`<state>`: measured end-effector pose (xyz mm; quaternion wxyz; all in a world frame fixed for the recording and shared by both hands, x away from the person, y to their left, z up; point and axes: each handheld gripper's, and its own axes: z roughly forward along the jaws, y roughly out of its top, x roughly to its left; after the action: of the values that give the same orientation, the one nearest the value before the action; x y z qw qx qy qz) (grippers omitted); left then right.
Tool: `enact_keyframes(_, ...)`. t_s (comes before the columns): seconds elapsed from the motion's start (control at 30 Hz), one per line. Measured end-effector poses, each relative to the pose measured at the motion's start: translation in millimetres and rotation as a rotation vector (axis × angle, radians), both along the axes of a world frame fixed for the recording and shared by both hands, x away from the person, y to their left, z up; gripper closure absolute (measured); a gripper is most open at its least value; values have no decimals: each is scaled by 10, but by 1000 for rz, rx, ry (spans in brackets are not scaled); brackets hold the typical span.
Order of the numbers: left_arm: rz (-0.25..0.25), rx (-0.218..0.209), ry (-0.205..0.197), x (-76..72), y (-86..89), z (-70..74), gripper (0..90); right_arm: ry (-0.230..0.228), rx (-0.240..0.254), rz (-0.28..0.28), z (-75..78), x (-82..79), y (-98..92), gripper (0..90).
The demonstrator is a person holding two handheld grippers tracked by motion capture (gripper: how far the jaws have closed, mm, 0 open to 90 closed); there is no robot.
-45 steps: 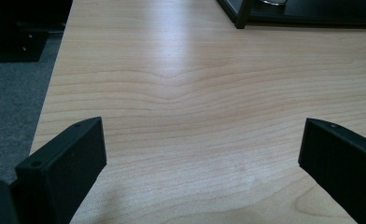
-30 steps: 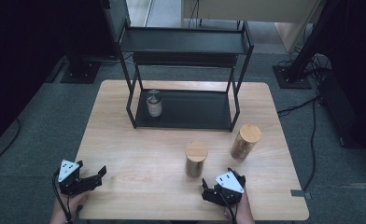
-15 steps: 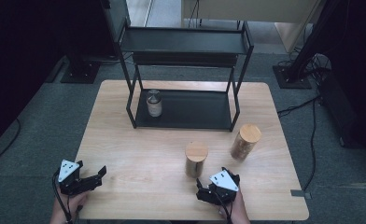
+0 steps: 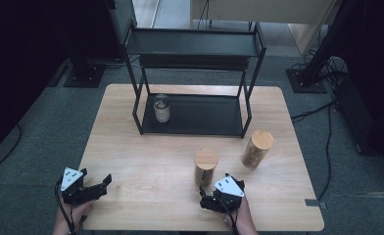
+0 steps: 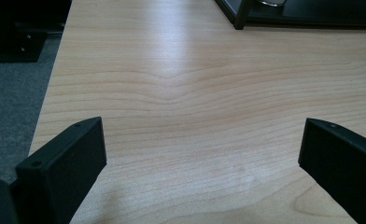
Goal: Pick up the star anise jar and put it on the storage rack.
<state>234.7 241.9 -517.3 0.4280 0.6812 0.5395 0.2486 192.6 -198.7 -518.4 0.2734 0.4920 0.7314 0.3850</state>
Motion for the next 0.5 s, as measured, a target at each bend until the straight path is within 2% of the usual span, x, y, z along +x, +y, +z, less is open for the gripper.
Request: enact_keyframes(0.5,-1,-10,-1,-1,6,0,10,-2,49,24,24,142,222,31)
